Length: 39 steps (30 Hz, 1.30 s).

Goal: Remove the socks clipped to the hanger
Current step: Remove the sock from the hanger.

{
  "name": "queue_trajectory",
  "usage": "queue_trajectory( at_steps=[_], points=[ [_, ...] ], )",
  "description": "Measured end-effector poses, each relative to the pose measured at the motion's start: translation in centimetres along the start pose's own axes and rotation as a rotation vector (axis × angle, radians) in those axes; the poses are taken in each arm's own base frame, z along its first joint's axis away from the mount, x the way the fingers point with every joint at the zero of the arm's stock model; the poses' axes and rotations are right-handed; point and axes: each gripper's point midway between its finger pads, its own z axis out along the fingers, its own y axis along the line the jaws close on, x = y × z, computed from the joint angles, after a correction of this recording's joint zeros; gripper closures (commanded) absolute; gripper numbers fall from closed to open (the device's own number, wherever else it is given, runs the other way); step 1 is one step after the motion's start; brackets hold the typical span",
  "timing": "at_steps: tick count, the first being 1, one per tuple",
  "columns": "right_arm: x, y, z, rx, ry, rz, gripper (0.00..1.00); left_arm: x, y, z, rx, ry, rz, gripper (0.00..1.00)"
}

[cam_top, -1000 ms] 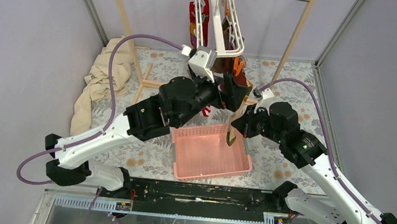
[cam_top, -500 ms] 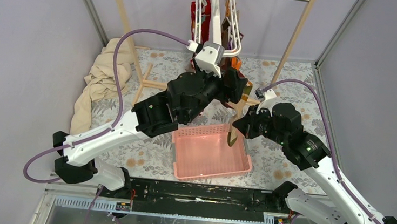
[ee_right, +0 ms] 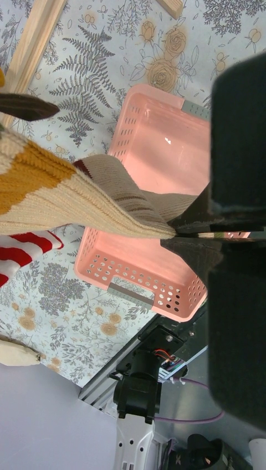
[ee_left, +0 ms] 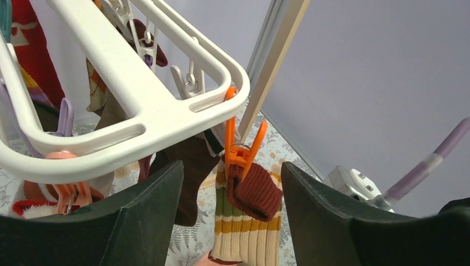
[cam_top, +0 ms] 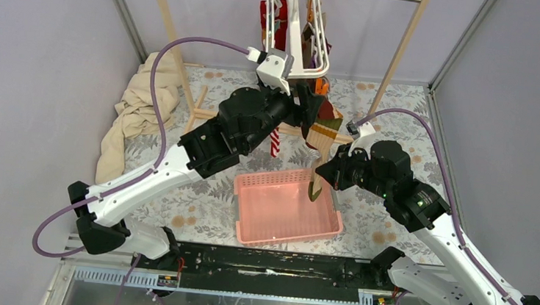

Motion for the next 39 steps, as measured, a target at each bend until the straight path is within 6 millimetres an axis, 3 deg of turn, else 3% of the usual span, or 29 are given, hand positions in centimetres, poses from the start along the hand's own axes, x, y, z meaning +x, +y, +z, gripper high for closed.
queue_trajectory(
  at_steps=[5, 15, 27, 34, 39],
  points=[
    [0.0, 0.0, 0.0, -0.001, 0.0, 0.0, 1.0, 0.4, -0.2, 0.4, 0.042, 0.001, 0.008, 0.28],
    [0.1, 0.1, 0.0, -0.008, 0.003, 0.001, 1.0, -0.5, -1.4, 1.0, 0.099, -0.051, -0.002, 0.28],
    [-0.2, 0.3, -0.6, -0.014, -0.013, -0.003, 1.0, 2.4, -1.3, 3.2, 0.079, -0.008, 0.029, 0.29],
    [-0.1, 0.4, -0.9, -0.015, -0.014, -0.004, 1.0, 1.6, -1.5, 3.4, 0.084, -0.044, 0.028, 0.29],
    [0.1, 0.3, -0.9, -0.012, -0.008, -0.003, 1.0, 0.7, -1.5, 3.6, 0.087, -0.075, 0.029, 0.38]
  ],
)
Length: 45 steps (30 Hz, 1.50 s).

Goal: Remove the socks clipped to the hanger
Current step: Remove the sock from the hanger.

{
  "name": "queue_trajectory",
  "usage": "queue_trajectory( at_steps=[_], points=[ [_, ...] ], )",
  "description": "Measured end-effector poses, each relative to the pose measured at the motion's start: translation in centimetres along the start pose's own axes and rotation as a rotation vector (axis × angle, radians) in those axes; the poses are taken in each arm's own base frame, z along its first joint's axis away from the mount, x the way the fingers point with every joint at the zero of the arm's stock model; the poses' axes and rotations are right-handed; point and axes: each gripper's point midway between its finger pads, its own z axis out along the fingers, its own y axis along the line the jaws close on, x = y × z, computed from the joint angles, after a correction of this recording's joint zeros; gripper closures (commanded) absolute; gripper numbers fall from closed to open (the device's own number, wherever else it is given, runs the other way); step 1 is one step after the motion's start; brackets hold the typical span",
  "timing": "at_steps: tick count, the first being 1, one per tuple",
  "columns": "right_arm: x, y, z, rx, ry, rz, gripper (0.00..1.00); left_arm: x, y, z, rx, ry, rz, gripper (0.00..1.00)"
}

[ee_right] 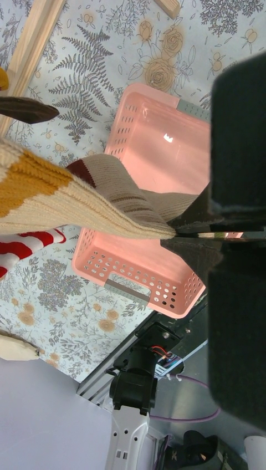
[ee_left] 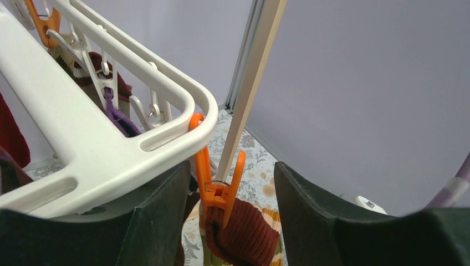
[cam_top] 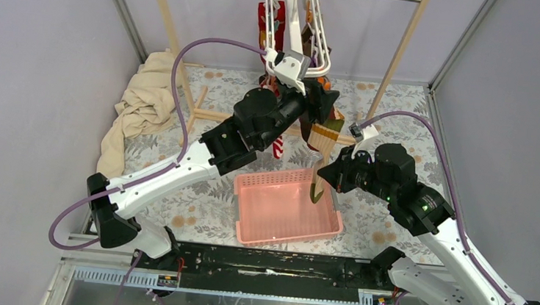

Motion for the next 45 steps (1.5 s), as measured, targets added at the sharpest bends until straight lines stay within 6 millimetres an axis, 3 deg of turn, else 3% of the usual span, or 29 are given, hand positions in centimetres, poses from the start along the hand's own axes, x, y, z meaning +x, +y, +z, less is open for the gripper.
queue_trajectory(
  at_steps=[17, 24, 27, 37, 45],
  points=[
    [0.3, -0.1, 0.1, 0.003, 0.008, 0.001, 1.0, -0.3, 1.3, 0.3, -0.018, -0.018, 0.0, 0.6],
    [0.6, -0.3, 0.2, 0.007, 0.019, 0.0, 1.0, -0.3, 1.3, 0.4, -0.017, -0.02, 0.001, 0.78],
    [0.7, -0.3, 0.3, 0.007, 0.022, -0.002, 1.0, -0.3, 1.4, 0.4, -0.019, -0.02, 0.001, 0.92],
    [1.9, -0.7, 1.0, 0.005, 0.059, 0.002, 1.0, -0.7, 1.6, 0.3, -0.024, -0.027, 0.0, 0.98],
    [4.5, -1.9, 1.9, 0.033, 0.129, 0.015, 1.0, -0.8, 1.8, 0.1, -0.027, -0.027, 0.0, 0.99]
  ],
)
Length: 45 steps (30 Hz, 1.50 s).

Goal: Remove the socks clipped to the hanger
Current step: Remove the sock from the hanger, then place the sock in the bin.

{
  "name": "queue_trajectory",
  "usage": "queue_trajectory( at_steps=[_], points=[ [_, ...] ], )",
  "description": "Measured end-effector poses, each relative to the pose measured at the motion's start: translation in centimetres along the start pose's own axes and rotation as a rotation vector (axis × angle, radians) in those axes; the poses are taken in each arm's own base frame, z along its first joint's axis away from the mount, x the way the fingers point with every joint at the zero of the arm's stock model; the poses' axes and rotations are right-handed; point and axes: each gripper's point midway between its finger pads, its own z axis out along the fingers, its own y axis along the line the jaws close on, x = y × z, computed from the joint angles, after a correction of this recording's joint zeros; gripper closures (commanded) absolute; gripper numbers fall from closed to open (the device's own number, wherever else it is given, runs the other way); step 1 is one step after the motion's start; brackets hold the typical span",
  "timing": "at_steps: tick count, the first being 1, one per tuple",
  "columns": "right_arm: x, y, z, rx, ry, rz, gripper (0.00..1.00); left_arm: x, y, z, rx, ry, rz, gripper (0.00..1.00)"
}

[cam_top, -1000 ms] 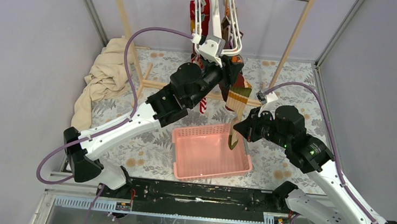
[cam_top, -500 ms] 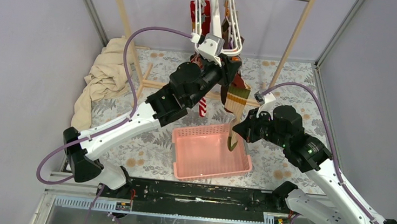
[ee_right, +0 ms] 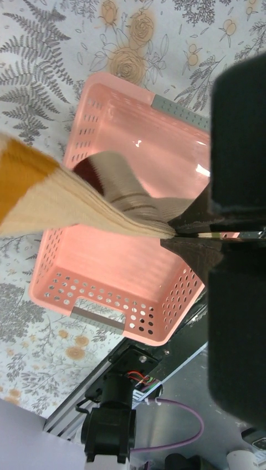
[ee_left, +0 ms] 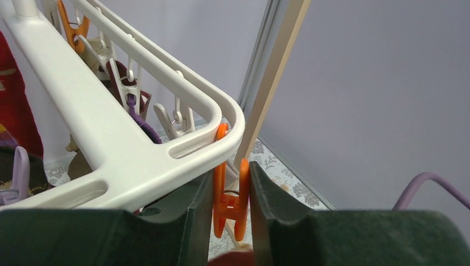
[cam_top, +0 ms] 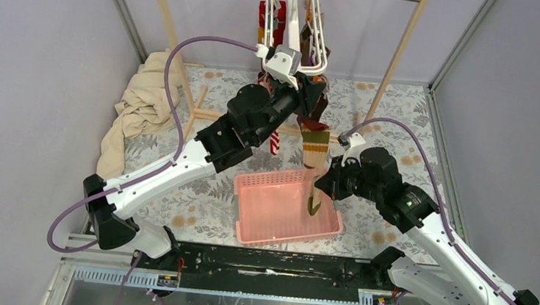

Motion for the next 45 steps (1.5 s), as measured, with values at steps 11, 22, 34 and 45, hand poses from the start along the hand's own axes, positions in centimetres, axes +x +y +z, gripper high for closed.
queue_trajectory(
  at_steps=[11, 22, 34, 45],
  points=[
    [1.5, -0.8, 1.8, 0.007, 0.043, 0.01, 1.0, -0.3, 0.3, -0.5, -0.004, -0.004, -0.001, 0.94],
    [4.0, -2.0, 5.0, 0.01, 0.119, 0.038, 1.0, 0.8, 1.0, -2.3, -0.008, 0.03, -0.009, 0.62],
    [8.5, -3.8, 6.3, 0.043, 0.227, 0.072, 1.0, 1.4, 0.7, -5.3, 0.019, 0.09, -0.028, 0.41],
    [4.5, -1.3, 2.3, -0.016, 0.1, 0.032, 1.0, 3.3, 0.0, -8.0, 0.035, 0.169, -0.019, 0.01]
  ],
)
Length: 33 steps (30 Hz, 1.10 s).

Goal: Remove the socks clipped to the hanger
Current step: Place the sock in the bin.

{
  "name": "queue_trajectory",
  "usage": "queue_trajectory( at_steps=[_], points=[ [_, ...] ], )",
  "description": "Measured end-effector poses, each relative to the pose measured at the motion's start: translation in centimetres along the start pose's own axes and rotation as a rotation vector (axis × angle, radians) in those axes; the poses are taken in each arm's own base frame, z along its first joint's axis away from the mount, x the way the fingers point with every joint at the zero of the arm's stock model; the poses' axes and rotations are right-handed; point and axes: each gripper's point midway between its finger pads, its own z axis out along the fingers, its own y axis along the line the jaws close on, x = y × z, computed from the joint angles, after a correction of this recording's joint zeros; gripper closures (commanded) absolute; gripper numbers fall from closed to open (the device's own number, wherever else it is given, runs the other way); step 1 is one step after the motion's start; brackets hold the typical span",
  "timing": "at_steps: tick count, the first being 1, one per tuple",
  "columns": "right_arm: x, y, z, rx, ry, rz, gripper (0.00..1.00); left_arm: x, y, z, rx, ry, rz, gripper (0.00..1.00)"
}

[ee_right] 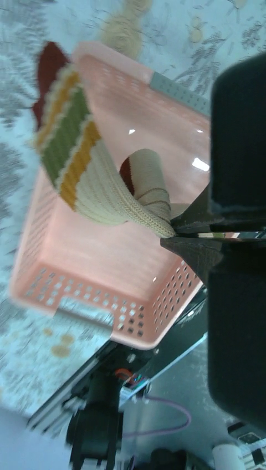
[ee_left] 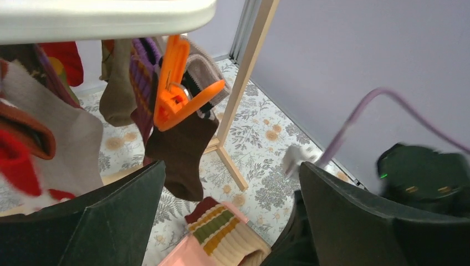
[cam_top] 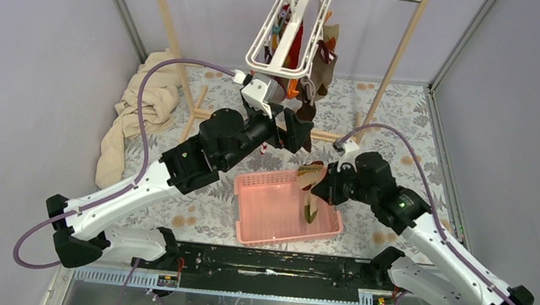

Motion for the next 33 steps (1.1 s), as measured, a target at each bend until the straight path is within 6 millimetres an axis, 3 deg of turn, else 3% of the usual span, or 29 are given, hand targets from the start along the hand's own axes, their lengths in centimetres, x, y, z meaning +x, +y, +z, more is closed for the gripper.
queue_trajectory(
  at_steps=[7, 12, 20, 26, 27, 30, 33],
  points=[
    [-6.6, 4.8, -4.3, -0.122, -0.159, -0.07, 1.0, -0.8, 0.0, -1.6, -0.003, -0.014, -0.006, 0.01],
    [-7.9, 6.6, -5.4, -0.177, -0.16, -0.091, 1.0, -1.7, 0.0, -3.1, -0.001, -0.027, -0.021, 0.01],
    [-6.2, 6.1, -4.6, -0.18, -0.095, -0.074, 1.0, -3.5, 0.6, -5.9, -0.013, -0.063, -0.054, 0.01],
    [-2.0, 3.3, -0.8, -0.124, 0.024, -0.005, 0.98, -3.8, 2.0, -7.7, -0.054, -0.086, -0.075, 0.01],
    [-1.3, 2.9, -0.2, -0.113, 0.045, 0.007, 0.91, -3.7, 2.3, -8.0, -0.066, -0.089, -0.078, 0.01],
    [0.8, 1.3, 1.6, -0.068, 0.097, 0.037, 0.57, -3.2, 3.4, -8.6, -0.104, -0.096, -0.084, 0.01],
    [2.1, -0.1, 2.7, -0.015, 0.119, 0.06, 0.44, -2.7, 4.7, -9.4, -0.16, -0.096, -0.089, 0.01]
  ],
)
